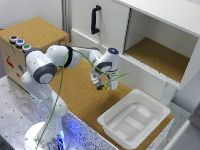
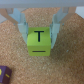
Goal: Take the yellow block and turn it right
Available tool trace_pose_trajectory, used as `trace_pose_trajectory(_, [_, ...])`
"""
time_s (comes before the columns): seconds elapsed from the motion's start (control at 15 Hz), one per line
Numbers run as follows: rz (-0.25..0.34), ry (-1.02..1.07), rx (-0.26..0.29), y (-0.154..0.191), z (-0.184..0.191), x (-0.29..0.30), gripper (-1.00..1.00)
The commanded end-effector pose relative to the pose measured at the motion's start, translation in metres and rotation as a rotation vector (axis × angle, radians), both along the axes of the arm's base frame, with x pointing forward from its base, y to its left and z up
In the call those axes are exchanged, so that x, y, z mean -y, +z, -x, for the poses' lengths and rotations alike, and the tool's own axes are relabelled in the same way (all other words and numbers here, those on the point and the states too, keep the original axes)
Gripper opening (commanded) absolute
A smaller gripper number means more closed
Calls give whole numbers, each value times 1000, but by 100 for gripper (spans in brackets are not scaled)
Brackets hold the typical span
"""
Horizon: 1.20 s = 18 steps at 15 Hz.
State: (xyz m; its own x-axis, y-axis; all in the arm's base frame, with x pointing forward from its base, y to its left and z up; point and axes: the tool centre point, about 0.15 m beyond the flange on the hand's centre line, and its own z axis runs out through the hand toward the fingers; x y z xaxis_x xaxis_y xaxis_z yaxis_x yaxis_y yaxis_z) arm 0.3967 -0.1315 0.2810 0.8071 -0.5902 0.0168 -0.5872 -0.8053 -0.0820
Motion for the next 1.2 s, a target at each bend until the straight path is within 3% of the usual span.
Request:
trace_pose_trajectory(0.0, [46, -241, -55, -31, -8, -20, -100])
trace_pose_trajectory(0.33, [45, -556, -56, -45, -6, -8, -100])
trace_pose_trajectory(0.67, [-39, -908, 2, -72, 7, -12, -100])
trace_pose_trajectory(1.0, [8, -1054, 37, -71, -1, -8, -100])
trace_pose_trajectory(1.13, [-31, -1045, 32, -74, -10, -5, -100])
